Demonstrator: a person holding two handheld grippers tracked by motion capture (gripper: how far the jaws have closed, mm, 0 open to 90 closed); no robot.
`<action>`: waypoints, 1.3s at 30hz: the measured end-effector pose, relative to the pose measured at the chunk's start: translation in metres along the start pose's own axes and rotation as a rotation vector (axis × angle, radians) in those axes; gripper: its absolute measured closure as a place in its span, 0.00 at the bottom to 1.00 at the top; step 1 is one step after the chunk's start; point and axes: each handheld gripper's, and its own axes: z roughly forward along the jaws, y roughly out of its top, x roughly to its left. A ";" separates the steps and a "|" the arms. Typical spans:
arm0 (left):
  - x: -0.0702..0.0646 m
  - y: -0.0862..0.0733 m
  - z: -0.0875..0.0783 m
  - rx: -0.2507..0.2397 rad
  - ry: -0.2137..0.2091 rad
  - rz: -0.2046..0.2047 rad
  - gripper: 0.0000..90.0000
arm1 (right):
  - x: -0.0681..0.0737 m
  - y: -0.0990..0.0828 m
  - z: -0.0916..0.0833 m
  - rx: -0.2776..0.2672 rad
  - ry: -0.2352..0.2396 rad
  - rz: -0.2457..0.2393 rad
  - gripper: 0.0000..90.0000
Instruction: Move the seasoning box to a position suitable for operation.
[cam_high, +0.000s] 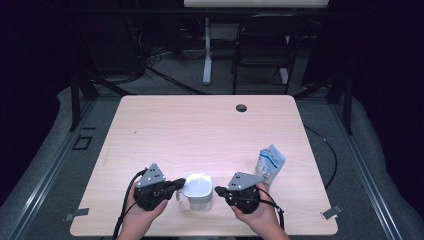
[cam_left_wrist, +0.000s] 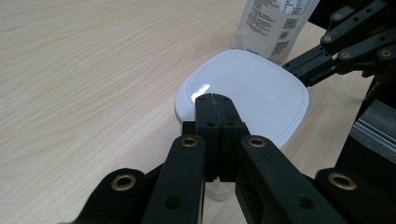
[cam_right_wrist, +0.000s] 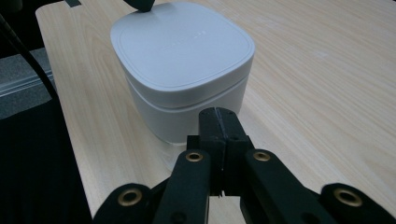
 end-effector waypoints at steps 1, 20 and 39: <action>0.000 0.000 0.000 0.000 0.000 -0.001 1.00 | 0.000 -0.001 0.001 -0.001 0.004 0.000 1.00; 0.001 -0.001 0.000 -0.003 0.000 -0.003 1.00 | 0.006 0.002 0.002 -0.017 0.014 -0.011 1.00; 0.002 -0.001 0.000 -0.004 0.014 0.004 1.00 | 0.006 0.008 0.002 -0.013 0.017 -0.014 0.99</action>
